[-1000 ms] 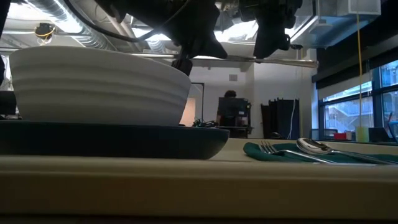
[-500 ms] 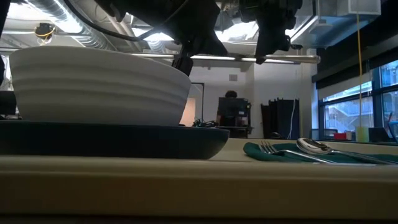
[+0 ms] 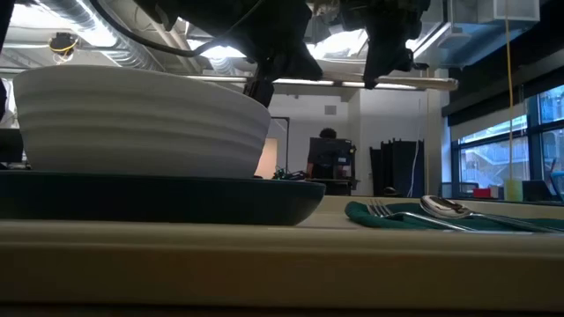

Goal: Set up tray
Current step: Put the silver knife on the green napkin between the silver fork and spoon

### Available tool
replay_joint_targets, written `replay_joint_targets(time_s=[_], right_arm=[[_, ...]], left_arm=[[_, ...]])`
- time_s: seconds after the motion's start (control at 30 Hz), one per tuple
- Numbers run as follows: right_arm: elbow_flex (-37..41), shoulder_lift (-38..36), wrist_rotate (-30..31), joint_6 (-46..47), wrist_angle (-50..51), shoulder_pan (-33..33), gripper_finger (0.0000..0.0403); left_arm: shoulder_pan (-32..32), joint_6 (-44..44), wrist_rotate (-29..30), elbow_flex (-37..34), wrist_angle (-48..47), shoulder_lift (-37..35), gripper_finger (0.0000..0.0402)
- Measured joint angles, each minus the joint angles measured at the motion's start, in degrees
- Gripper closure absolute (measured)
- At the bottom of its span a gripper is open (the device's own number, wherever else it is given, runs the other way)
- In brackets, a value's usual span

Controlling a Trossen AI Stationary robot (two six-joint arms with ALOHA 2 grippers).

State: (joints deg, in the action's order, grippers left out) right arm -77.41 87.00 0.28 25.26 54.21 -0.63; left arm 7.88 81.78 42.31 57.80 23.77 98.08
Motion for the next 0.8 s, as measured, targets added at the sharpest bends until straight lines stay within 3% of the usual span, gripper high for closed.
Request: replay_joint_targets(time_s=[0.27,0.5,0.8], right_arm=[[0.00,0.00,1.97,4.25,1.54,0.03,0.0360],[0.00,0.00,7.70,13.43,4.09,-0.11,0.0360],[0.00,1.46,11.02,33.24,4.18,-7.55,0.0361]], left_arm=[[-0.02,-3.68,2.40,-0.02,-1.44,-0.83,0.0301],[-1.72,-22.93,-2.45,-2.19,-10.60,-10.76,0.0288],[-8.08,-52.80,-1.52,-9.23,-21.70,-29.33,0.0307]])
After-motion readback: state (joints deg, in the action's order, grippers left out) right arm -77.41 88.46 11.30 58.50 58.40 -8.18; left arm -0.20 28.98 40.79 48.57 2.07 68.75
